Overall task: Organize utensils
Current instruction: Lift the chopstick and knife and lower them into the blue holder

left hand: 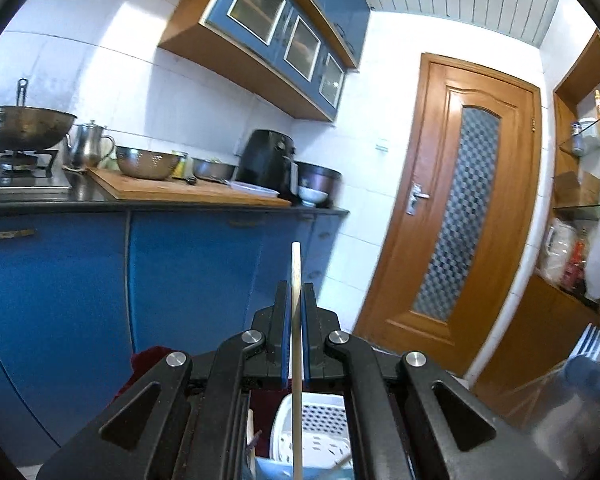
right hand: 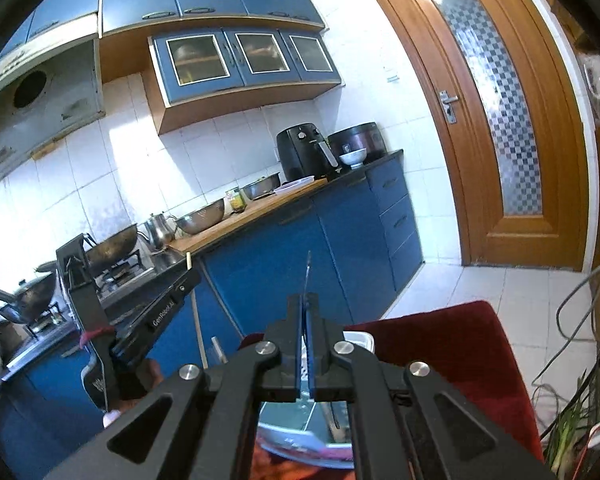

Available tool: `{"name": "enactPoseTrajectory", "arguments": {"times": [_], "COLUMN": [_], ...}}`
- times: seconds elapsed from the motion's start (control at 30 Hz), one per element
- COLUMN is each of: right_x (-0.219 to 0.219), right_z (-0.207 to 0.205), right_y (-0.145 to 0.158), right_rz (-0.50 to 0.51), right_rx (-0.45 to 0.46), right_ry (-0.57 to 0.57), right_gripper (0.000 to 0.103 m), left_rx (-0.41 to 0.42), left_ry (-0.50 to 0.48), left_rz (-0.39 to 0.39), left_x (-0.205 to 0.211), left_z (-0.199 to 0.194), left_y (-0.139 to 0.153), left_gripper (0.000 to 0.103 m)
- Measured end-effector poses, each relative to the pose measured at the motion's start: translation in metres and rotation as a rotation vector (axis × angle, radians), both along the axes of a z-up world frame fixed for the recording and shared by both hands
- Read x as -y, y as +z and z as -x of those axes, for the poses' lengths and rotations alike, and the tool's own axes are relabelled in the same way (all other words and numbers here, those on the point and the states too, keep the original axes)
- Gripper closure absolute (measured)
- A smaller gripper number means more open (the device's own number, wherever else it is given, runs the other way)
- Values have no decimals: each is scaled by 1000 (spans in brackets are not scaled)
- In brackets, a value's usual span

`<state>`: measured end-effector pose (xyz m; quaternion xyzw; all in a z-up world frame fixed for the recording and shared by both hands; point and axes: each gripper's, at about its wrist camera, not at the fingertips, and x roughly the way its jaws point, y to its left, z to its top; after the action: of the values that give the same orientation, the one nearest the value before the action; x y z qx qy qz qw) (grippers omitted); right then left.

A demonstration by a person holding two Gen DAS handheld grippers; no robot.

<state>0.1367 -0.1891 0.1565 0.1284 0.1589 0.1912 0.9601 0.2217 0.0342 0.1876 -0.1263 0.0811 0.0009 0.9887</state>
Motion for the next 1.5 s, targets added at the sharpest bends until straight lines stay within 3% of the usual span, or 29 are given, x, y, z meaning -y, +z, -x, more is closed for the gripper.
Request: {"name": "enactPoseTrajectory", "arguments": {"times": [0.2,0.43,0.57,0.83,1.3,1.5], "right_x": [-10,-12,-11,-13,-16,-14], "right_z": [-15,-31,-35,-37,-34,-32], "right_y": [-21,-45,-50,-60,-65,-64], "right_rz": [45,60,52,66,90,84], "right_rx": [-25,-86,-97,-116,-101,-98], "right_ry": [-2,3,2,27,32,33], "right_gripper": [100,100,100,100,100,99], "left_rx": [32,53,80,54,30,143], "left_ry": [35,10,17,4,-15,25], "left_rz": [-21,51,47,132,69,58], "left_x": [2,-7,-6,-13,-6,-2], "left_z": [-10,-13,-12,-14,12,26], "left_y": [-20,-17,-12,-43,-76,-55], "left_gripper": [101,101,101,101,101,101]}}
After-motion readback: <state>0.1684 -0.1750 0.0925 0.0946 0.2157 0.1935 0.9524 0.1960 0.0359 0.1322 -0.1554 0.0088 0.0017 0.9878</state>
